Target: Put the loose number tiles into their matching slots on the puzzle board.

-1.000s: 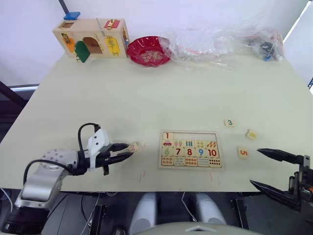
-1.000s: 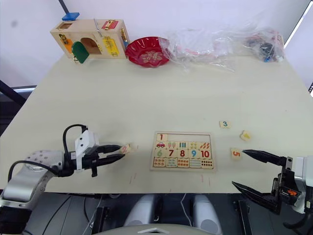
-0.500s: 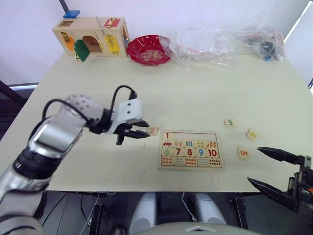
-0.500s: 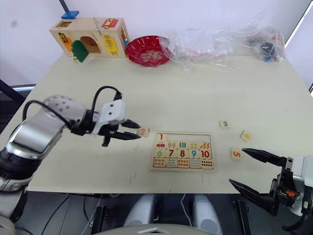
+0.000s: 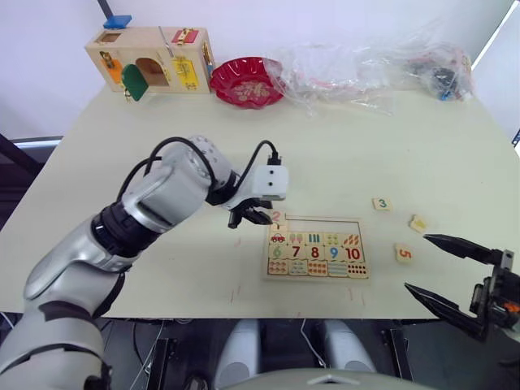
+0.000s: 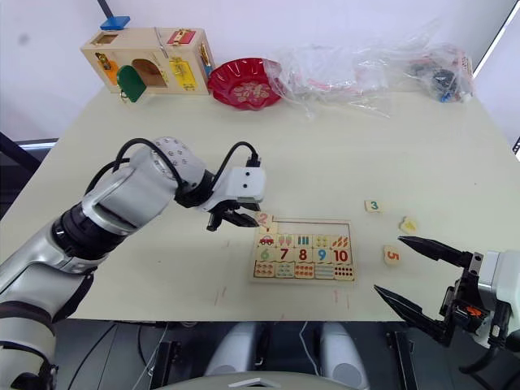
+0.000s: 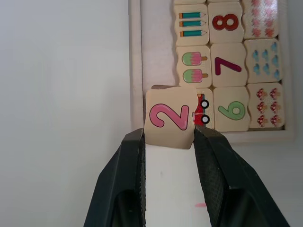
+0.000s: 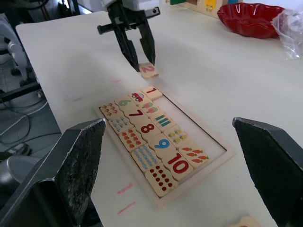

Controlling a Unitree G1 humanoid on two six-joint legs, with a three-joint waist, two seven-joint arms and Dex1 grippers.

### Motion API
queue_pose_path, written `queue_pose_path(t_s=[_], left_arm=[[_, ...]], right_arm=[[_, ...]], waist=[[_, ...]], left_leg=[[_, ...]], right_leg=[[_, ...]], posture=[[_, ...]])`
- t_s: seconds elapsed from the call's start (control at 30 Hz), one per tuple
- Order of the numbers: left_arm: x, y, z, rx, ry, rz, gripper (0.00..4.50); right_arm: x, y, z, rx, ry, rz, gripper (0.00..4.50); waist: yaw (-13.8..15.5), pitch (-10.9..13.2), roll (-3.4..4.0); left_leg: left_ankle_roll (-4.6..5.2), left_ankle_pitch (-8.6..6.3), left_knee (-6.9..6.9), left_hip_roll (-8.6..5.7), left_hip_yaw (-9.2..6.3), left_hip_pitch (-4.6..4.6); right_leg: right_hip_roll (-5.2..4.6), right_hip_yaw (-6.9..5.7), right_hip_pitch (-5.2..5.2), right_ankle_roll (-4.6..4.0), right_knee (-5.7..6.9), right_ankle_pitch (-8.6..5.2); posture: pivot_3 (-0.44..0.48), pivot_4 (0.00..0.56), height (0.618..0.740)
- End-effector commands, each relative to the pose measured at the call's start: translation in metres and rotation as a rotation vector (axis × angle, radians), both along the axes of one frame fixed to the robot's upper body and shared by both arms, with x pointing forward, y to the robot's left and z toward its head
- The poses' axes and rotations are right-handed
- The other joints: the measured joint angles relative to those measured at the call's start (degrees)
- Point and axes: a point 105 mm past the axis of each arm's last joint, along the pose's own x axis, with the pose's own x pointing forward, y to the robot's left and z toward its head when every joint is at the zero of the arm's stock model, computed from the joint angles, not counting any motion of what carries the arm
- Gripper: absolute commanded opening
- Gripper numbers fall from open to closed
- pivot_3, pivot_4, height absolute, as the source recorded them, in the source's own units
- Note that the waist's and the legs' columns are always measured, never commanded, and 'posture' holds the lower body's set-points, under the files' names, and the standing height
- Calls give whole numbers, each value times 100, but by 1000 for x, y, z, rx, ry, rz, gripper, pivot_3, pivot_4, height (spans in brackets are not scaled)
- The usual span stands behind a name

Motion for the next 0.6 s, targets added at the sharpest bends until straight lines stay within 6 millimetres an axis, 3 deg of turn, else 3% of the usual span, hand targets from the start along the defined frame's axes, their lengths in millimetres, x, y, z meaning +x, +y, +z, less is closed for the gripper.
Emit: queue_pose_path(t_s=[0.03, 0.6], left_arm=[[5, -12, 3, 35, -14, 21, 988], [5, -36, -14, 26, -10, 89, 988]], right_arm=[[0, 7, 4, -2, -38, 14, 4500], [-5, 9, 1, 8, -24, -3, 4500]], waist=[[15, 2, -2], [-8, 3, -1]], left_leg=[[0, 0, 2, -2, -2, -1], [0, 0, 2, -2, -4, 0]], right_leg=[[-1, -2, 0, 1, 0, 0], [-3, -1, -1, 1, 4, 0]], posture=[[0, 150, 740], [0, 150, 740]])
